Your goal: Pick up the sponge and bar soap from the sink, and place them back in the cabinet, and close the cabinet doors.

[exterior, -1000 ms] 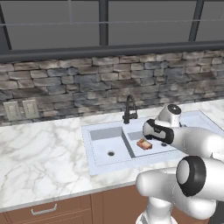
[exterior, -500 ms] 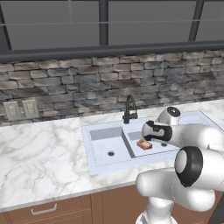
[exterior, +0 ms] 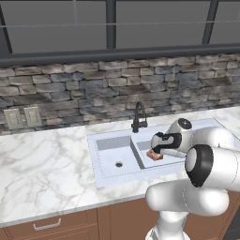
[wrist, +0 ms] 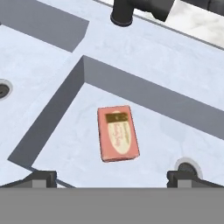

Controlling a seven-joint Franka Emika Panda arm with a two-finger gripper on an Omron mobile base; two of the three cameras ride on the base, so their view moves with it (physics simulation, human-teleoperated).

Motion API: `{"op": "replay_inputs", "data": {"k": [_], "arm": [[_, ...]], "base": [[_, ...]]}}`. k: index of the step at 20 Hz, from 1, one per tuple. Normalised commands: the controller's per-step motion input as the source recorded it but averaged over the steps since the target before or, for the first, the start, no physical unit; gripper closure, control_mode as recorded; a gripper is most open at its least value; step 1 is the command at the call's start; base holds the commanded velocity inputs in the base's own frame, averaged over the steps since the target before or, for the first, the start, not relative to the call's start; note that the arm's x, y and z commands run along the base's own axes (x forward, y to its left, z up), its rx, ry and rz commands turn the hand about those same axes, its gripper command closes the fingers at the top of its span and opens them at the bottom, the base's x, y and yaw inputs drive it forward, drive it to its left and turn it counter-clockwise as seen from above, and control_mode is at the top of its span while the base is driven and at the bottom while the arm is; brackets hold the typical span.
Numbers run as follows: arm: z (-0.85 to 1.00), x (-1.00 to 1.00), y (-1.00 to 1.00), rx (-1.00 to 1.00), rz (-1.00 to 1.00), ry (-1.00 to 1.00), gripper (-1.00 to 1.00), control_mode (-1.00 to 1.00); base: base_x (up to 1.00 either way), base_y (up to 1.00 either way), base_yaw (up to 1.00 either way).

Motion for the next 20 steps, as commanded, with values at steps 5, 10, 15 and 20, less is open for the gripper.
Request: {"op": "replay_inputs", "data": {"k": [5,10,15,20], "arm": [[-0.21,0.08,0.0,0.0,0.0,0.0,-1.0,-1.0],[-0.18,0.16,0.0,0.0,0.0,0.0,-1.0,-1.0],[-0.19,0.17,0.0,0.0,0.0,0.0,-1.0,-1.0],[-0.2,0.13,0.0,0.0,0.0,0.0,-1.0,-1.0]], "base": [[0.0,0.0,0.0],[0.0,0.0,0.0],[0.0,0.0,0.0],[0.0,0.0,0.0]]}}
